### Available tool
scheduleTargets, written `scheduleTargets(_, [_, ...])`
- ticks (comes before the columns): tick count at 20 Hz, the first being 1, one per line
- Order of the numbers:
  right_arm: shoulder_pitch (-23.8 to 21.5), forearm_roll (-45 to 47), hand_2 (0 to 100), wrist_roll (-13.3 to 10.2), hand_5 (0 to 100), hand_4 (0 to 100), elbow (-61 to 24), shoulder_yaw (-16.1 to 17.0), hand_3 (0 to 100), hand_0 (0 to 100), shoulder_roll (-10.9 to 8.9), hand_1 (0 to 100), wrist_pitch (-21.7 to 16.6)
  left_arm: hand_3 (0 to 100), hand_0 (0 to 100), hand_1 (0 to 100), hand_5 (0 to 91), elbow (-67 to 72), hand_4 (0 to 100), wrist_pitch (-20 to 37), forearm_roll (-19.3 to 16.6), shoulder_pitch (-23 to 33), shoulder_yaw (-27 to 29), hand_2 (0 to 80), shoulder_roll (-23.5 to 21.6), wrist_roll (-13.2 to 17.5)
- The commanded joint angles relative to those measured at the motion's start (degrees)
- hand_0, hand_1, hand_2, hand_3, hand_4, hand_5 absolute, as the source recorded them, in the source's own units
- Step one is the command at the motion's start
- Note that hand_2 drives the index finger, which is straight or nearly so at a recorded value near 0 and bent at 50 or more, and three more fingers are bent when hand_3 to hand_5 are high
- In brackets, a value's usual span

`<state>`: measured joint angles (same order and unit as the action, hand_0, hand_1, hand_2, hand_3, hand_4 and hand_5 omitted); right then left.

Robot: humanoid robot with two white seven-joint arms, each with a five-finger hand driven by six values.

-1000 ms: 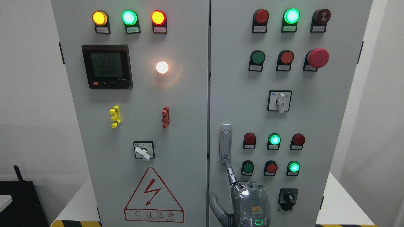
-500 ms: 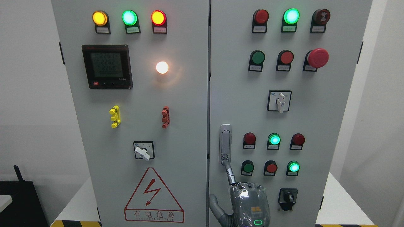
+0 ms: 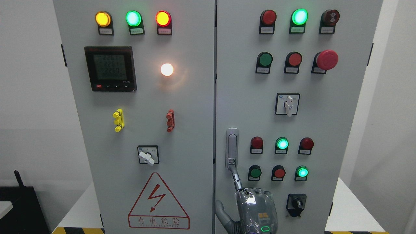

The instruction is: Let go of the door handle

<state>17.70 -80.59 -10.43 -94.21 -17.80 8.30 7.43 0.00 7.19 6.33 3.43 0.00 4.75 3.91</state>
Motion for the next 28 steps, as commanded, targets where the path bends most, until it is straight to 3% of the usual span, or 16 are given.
scheduleTargets(1, [-0.21, -0.01, 6, 0.05, 99, 100, 0.0, 0.05, 100, 38, 0.05, 33, 0.04, 0, 12, 39, 0.0, -0.88, 0, 0.02, 0.0, 0.0, -0.7, 0.0, 0.0, 0.05])
scheduleTargets(10, [-0.21, 0.08, 6, -0.03, 99, 100, -0.09, 0.05, 100, 38, 0.04, 33, 0.04, 0, 12, 39, 0.0, -0.88, 0, 0.02, 0.0, 0.0, -0.7, 0.0, 0.0, 0.05])
scheduleTargets(16, [-0.12, 0.25, 6, -2.14, 99, 100, -0.44, 0.14, 100, 38, 0.05, 33, -0.13, 0, 12, 39, 0.0, -0.88, 0, 0.02, 0.0, 0.0, -0.7, 0.0, 0.0, 0.05])
scheduleTargets(24, [-0.91, 0.43, 7, -2.41, 99, 100, -1.5, -0.04, 100, 38, -0.04, 32, -0.48, 0, 12, 39, 0.0, -0.88, 0, 0.02, 0.0, 0.0, -0.7, 0.0, 0.0, 0.05])
scheduleTargets(26, [-1.17, 0.43, 10, -3.98, 99, 100, -1.59, 0.05, 100, 38, 0.05, 32, -0.83, 0, 12, 39, 0.0, -0.88, 0, 0.02, 0.0, 0.0, -0.7, 0.0, 0.0, 0.05])
scheduleTargets(28, [-1.26, 0.52, 27, -6.26, 99, 100, -1.59, 0.14, 100, 39, 0.05, 33, -1.1, 0, 12, 39, 0.0, -0.88, 0, 0.02, -0.09, 0.0, -0.7, 0.0, 0.0, 0.05])
